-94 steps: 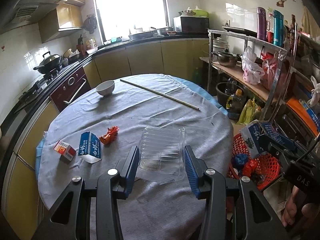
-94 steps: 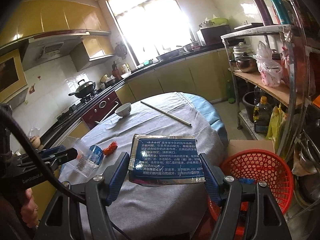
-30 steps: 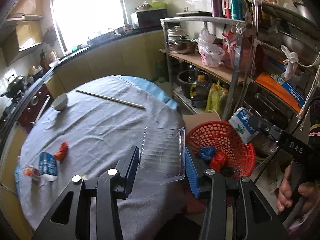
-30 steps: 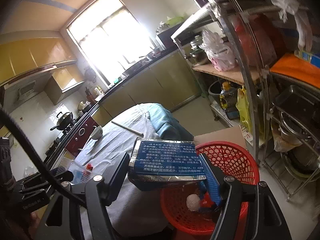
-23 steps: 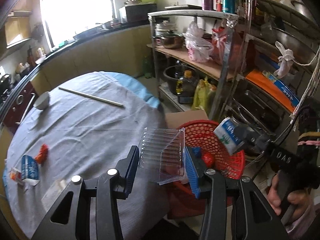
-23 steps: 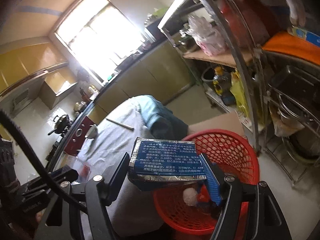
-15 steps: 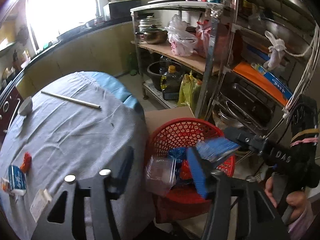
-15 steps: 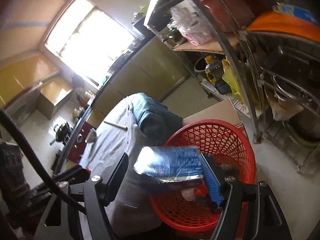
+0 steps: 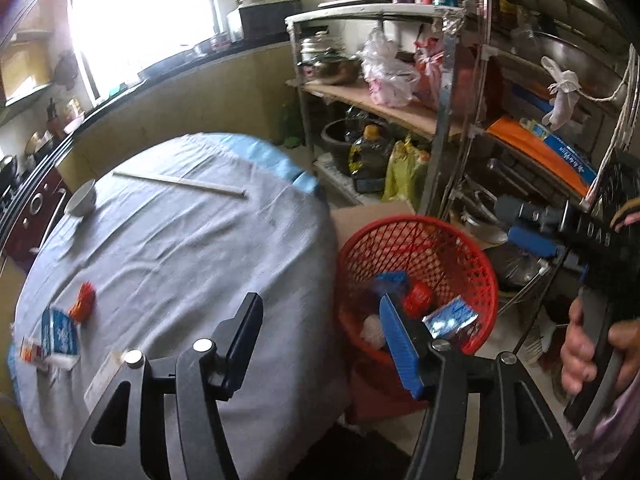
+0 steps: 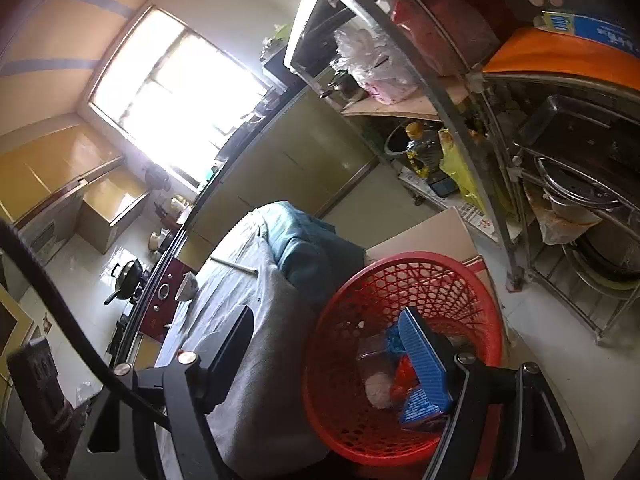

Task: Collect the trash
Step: 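Open both tools over the red basket to drop the tray and box, then move both open tools back over the table, then grasp the white medicine envelope with the left tool while the right tool reaches for the orange wrapper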

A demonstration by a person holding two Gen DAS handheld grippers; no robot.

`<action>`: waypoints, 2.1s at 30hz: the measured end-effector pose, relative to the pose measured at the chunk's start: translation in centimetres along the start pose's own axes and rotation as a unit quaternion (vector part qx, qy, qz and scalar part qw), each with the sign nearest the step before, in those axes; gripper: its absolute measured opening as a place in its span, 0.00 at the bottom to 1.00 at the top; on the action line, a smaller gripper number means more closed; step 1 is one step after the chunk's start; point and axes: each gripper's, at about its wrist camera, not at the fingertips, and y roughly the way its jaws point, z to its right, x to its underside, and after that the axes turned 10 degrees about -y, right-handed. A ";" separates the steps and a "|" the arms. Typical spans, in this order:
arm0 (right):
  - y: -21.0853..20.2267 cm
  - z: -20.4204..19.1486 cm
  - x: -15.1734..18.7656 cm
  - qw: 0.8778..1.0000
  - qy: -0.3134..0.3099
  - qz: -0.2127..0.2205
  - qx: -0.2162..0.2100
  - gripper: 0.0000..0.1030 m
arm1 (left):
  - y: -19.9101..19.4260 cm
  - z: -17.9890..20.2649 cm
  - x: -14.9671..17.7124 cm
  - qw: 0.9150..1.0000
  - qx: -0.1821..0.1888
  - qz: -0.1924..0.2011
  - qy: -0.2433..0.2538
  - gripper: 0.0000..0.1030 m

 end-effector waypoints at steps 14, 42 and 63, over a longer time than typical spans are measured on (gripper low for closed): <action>2.8 -4.9 1.6 0.997 -0.046 -0.048 -0.027 0.76 | -4.2 -9.5 6.3 0.995 -0.059 0.000 -0.078 0.61; 9.1 -16.1 7.5 0.972 -0.169 -0.155 -0.043 0.76 | -3.3 -27.6 9.1 0.976 -0.082 0.000 -0.201 0.72; 12.6 -20.2 8.9 0.957 -0.212 -0.198 -0.027 0.76 | 4.7 -28.1 7.3 0.997 0.008 -0.076 0.002 0.73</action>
